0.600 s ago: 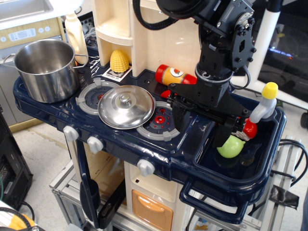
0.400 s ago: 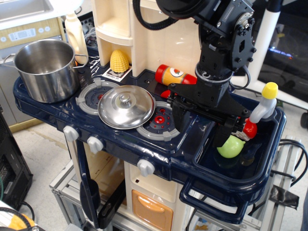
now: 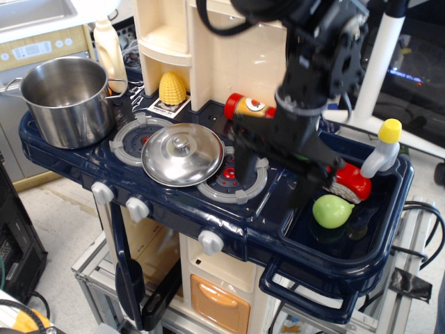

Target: Put lid on pot or pan

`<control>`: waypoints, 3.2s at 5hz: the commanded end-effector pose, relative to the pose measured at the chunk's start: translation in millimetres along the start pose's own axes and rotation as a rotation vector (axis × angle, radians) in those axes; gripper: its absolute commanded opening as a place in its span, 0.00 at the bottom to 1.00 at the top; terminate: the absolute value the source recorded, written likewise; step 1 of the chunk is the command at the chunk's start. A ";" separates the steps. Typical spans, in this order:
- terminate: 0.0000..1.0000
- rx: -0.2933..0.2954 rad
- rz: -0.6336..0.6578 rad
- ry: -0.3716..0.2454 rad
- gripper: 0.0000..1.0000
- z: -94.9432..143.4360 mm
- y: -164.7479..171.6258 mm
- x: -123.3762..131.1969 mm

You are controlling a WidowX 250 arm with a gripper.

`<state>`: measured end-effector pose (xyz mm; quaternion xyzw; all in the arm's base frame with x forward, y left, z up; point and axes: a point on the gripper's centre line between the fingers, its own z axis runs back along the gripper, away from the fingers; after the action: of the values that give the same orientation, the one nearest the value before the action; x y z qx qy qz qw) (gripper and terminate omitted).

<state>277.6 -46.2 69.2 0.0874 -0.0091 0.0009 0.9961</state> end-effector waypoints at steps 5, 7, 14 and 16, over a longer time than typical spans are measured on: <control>0.00 -0.022 -0.174 -0.257 1.00 -44.6 112.8 24.9; 0.00 -0.081 -0.154 -0.226 0.00 -48.1 108.2 26.7; 0.00 0.106 -0.323 -0.174 0.00 24.6 256.0 4.6; 0.00 0.057 -0.335 -0.206 0.00 2.1 252.8 19.0</control>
<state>287.4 200.6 98.6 0.0879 -0.0770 -0.1597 0.9802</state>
